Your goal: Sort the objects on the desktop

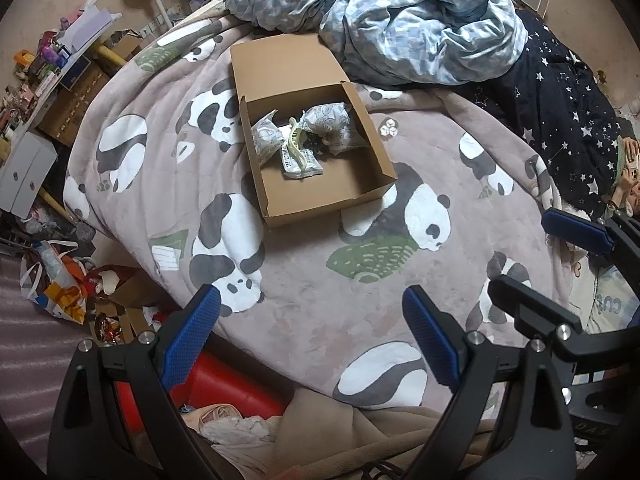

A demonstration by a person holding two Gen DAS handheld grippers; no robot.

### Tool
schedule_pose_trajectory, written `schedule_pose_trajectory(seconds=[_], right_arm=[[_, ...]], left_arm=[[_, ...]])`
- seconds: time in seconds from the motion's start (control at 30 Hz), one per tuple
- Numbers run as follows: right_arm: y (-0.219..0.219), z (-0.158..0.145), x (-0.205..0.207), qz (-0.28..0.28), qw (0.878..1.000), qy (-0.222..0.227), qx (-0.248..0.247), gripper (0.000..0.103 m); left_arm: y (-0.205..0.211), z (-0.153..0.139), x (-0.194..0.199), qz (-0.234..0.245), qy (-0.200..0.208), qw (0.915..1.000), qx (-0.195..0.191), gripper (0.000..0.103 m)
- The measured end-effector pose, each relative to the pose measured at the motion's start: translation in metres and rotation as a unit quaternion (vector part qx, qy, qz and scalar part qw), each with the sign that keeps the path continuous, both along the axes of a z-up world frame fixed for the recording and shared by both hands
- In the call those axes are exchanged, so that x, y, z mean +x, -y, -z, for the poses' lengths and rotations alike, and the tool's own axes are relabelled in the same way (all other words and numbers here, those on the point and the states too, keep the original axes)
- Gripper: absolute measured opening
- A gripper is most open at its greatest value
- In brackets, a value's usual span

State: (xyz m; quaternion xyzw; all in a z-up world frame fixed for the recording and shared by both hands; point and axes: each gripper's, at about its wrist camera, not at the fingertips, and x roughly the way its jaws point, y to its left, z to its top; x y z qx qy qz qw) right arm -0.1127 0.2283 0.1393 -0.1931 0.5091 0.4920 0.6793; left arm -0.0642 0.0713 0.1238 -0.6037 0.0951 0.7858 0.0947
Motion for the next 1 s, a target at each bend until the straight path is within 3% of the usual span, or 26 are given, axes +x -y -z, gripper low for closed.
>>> schedule_pose_trajectory(seconds=[1.0], right_arm=[[0.000, 0.007, -0.008, -0.008, 1.000, -0.010, -0.005, 0.073]], left_arm=[[0.007, 0.004, -0.003, 0.010, 0.001, 0.9998, -0.019, 0.092]])
